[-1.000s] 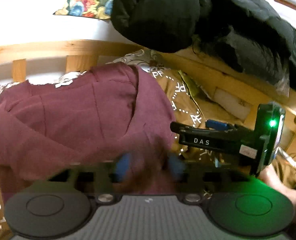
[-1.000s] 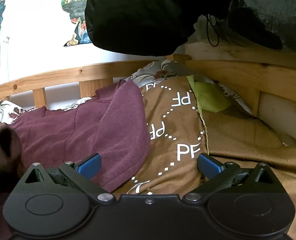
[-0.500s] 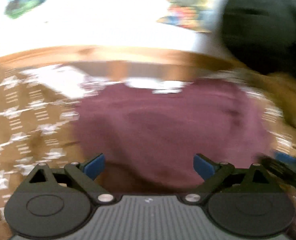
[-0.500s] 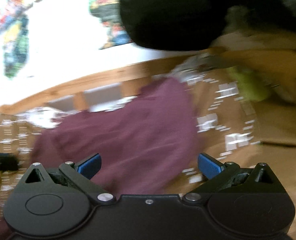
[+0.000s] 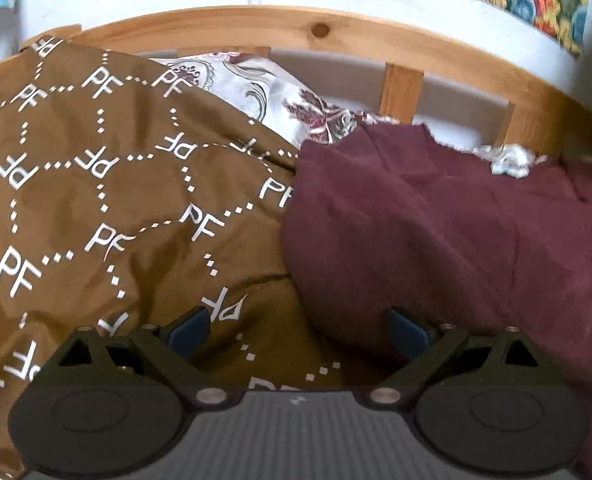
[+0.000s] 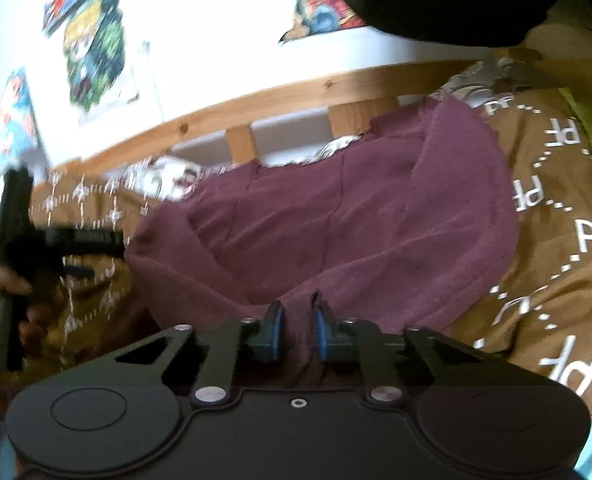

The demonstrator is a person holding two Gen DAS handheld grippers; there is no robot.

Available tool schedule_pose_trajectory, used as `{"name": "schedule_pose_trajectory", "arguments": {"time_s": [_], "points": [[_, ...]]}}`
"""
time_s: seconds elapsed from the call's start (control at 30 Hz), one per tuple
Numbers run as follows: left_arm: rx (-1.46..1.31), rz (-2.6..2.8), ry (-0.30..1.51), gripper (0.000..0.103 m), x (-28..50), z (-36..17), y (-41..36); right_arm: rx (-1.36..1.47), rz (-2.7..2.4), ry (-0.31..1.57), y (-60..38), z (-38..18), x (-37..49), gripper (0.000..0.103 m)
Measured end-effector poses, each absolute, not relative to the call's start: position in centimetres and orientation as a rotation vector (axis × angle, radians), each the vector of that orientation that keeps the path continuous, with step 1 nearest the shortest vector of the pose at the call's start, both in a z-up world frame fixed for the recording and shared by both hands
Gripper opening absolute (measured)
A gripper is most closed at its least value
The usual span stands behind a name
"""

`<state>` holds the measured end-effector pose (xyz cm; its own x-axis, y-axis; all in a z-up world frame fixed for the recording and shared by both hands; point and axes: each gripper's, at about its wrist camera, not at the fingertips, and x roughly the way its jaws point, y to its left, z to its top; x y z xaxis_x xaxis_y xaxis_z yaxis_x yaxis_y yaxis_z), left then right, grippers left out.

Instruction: Fold small clothes

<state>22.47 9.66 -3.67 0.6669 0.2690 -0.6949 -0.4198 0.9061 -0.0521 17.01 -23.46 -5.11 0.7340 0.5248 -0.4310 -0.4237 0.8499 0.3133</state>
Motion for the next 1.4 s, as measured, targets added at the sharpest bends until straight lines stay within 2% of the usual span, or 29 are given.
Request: {"name": "schedule_pose_trajectory", "arguments": {"time_s": [0.17, 0.33, 0.4, 0.5, 0.57, 0.7, 0.77, 0.87, 1.03, 1.23, 1.4], "points": [[-0.144, 0.412, 0.782, 0.097, 23.1, -4.7, 9.3, 0.297, 0.439, 0.586, -26.1, -5.1, 18.2, 0.014], [-0.137, 0.409, 0.779, 0.096, 22.8, -4.4, 9.0, 0.257, 0.399, 0.632, -25.9, -6.6, 18.6, 0.016], [-0.145, 0.388, 0.773, 0.096, 22.3, -3.9, 9.0, 0.214, 0.390, 0.605, -25.5, -6.2, 18.2, 0.023], [-0.183, 0.330, 0.751, 0.098, 20.9, -3.2, 8.9, 0.132, 0.396, 0.549, -24.6, -5.8, 17.3, 0.046], [-0.209, 0.281, 0.745, 0.099, 19.7, -2.8, 8.7, 0.084, 0.401, 0.514, -24.1, -5.6, 16.7, 0.071], [-0.241, 0.181, 0.770, 0.100, 17.4, -2.7, 8.0, -0.064, 0.376, 0.495, -22.5, -5.8, 16.4, 0.080], [-0.218, 0.145, 0.792, 0.100, 16.3, -3.0, 7.4, -0.130, 0.334, 0.517, -22.1, -6.3, 16.5, 0.087], [-0.149, 0.125, 0.823, 0.100, 15.2, -3.5, 6.5, -0.136, 0.292, 0.545, -22.3, -6.8, 17.0, 0.096], [-0.148, 0.068, 0.810, 0.100, 13.5, -3.1, 6.2, -0.102, 0.294, 0.471, -22.8, -6.3, 16.2, 0.102], [-0.282, 0.002, 0.729, 0.102, 15.6, -1.9, 6.9, -0.093, 0.359, 0.420, -21.7, -4.4, 16.5, 0.102], [-0.398, 0.000, 0.765, 0.102, 19.4, -2.4, 7.1, -0.018, 0.523, 0.493, -19.5, -2.1, 21.3, 0.091]]}}
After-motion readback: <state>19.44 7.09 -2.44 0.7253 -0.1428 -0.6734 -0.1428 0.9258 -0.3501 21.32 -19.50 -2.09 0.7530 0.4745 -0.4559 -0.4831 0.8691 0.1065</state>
